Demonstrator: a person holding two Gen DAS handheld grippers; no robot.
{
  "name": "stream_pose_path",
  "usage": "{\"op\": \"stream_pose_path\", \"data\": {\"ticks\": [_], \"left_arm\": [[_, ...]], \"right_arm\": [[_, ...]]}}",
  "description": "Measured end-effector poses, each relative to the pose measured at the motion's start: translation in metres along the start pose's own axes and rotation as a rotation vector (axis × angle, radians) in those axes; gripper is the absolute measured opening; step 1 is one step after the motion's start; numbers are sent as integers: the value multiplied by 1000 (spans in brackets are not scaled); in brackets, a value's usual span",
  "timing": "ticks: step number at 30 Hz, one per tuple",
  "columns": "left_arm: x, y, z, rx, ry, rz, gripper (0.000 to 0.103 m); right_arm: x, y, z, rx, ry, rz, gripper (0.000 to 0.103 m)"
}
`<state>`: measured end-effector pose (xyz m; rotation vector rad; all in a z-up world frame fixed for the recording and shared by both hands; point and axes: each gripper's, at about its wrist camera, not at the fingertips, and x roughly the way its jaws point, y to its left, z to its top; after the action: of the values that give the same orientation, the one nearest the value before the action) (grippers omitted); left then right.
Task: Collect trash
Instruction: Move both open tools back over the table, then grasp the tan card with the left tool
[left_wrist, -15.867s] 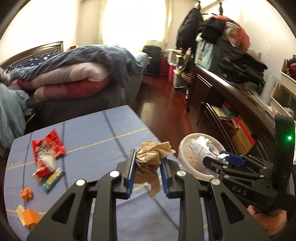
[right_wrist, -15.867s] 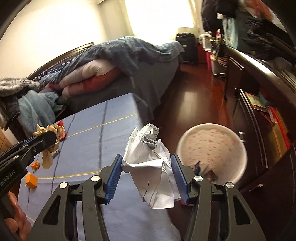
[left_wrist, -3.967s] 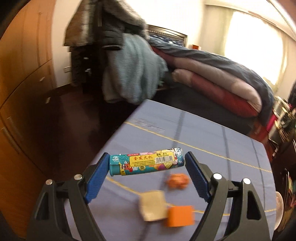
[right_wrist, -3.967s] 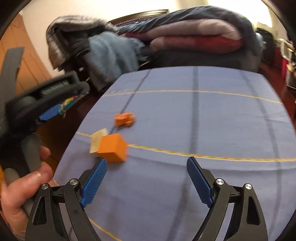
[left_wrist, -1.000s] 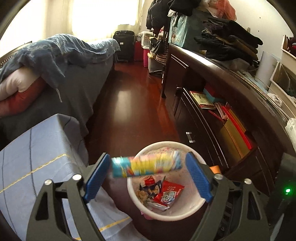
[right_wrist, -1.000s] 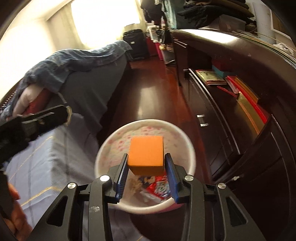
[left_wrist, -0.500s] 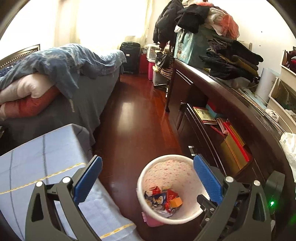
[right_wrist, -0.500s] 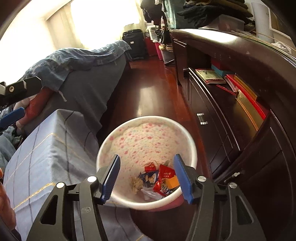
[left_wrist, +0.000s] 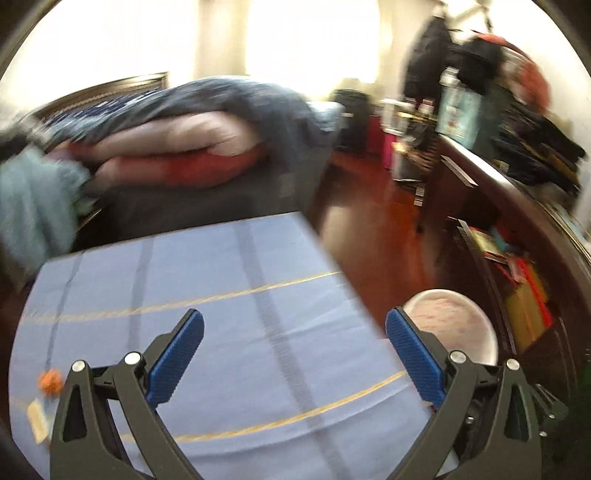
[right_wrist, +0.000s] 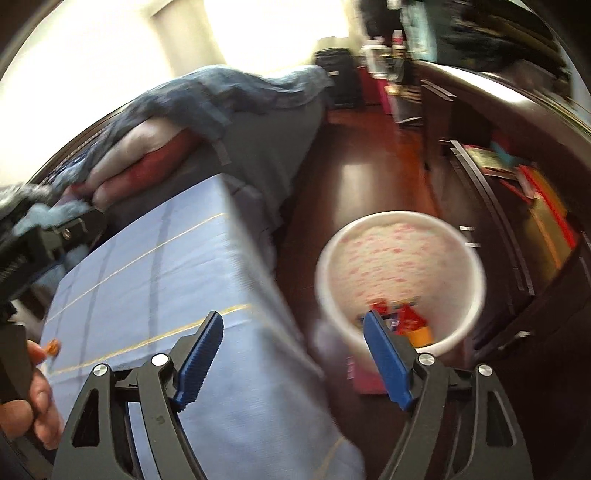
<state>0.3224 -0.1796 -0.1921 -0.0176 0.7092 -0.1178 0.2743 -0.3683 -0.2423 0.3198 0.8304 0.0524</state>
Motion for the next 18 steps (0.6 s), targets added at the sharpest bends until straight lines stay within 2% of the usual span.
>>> {"op": "stream_pose_path", "data": {"ticks": [4, 13, 18], "left_arm": [[-18, 71, -27, -109, 20, 136, 99], [-46, 196, -79, -321, 60, 390, 99], [-45, 236, -98, -409, 96, 442, 99]], "right_arm": [[3, 44, -9, -84, 29, 71, 80], [5, 128, -31, -235, 88, 196, 80], [2, 158, -38, -294, 96, 228, 80]]}}
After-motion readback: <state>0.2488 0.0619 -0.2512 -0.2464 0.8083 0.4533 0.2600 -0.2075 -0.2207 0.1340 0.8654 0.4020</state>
